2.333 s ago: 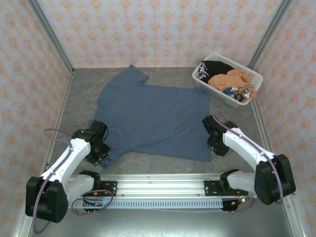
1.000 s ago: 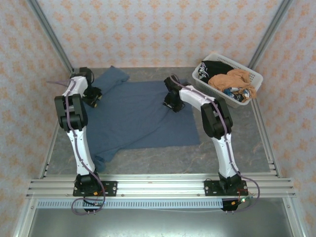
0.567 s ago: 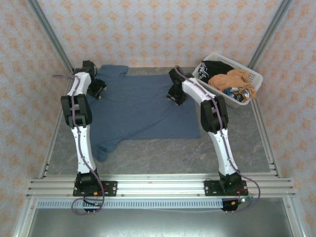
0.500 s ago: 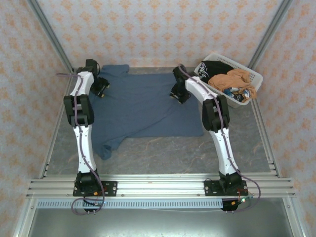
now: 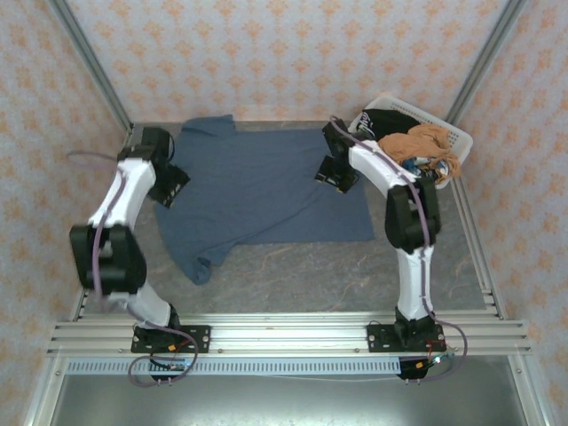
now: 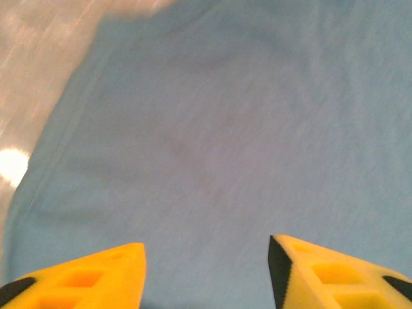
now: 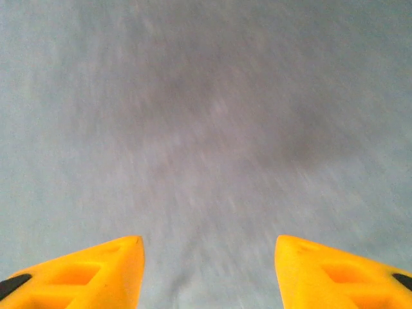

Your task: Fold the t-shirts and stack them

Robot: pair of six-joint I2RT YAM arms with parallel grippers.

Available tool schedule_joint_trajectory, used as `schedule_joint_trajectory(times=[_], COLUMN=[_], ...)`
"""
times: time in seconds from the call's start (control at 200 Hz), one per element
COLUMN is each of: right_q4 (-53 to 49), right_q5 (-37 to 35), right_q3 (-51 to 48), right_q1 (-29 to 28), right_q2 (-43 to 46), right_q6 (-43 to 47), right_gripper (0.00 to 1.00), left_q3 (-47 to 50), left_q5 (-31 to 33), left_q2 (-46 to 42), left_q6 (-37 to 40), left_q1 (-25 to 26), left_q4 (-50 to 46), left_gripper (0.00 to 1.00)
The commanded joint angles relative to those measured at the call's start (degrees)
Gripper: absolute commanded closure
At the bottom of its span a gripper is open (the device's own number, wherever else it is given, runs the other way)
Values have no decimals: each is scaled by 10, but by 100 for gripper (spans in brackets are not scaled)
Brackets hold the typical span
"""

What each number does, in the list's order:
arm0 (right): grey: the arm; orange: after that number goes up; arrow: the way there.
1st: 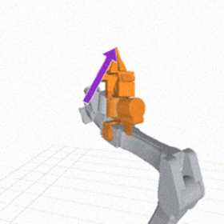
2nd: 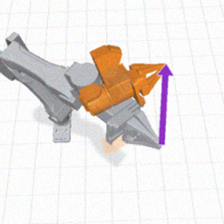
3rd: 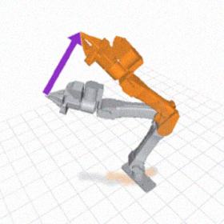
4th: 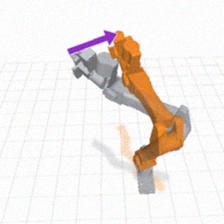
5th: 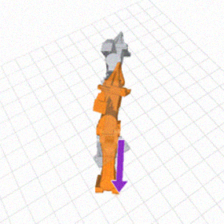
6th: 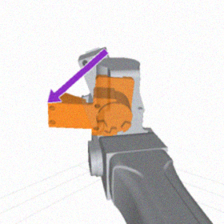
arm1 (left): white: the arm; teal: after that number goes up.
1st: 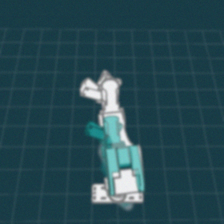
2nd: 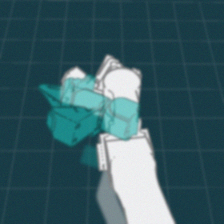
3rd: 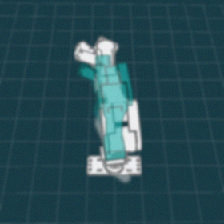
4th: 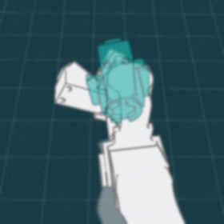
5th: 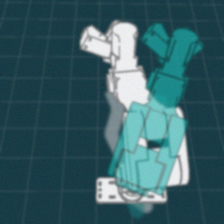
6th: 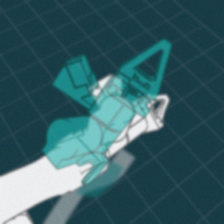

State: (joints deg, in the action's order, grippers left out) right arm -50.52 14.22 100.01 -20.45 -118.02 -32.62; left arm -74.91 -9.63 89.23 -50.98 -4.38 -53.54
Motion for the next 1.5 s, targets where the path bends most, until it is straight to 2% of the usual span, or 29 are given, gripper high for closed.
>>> schedule_joint_trajectory(times=[0.0,0.1,0.17,0.24,0.45,0.811,0.931,1.096,1.261,1.426,1.491], right_q4=[41,61,67,66,64,70,70,76,78,74,69], right_q5=[1,21,33,38,36,34,29,27,28,25,21], right_q3=[-115,-228,-291,-337,-399,-406,-406,-399,-386,-384,-385], right_q1=[3,3,3,3,3,3,4,8,11,13,13], right_q2=[105,184,228,259,301,310,306,295,280,272,272], right_q6=[-22,-35,-38,-37,-35,-45,-43,-43,-41,-39,-40], right_gripper=[46,50,51,52,52,52,52,52,53,53,53], left_q3=[176,294,347,370,384,378,372,376,360,333,330], left_q5=[7,-15,-42,-56,-65,18,34,61,96,119,108], left_q2=[-96,-218,-282,-305,-255,-148,-134,-171,-232,-268,-280], left_q6=[-61,-118,-147,-164,-179,-124,-93,-50,-20,-30,-32], left_q1=[45,73,87,107,179,190,190,190,191,190,190], left_q4=[-55,-65,-50,-48,-7,37,26,-46,-127,-184,-189], left_gripper=[57,70,72,72,57,65,76,100,100,100,83])
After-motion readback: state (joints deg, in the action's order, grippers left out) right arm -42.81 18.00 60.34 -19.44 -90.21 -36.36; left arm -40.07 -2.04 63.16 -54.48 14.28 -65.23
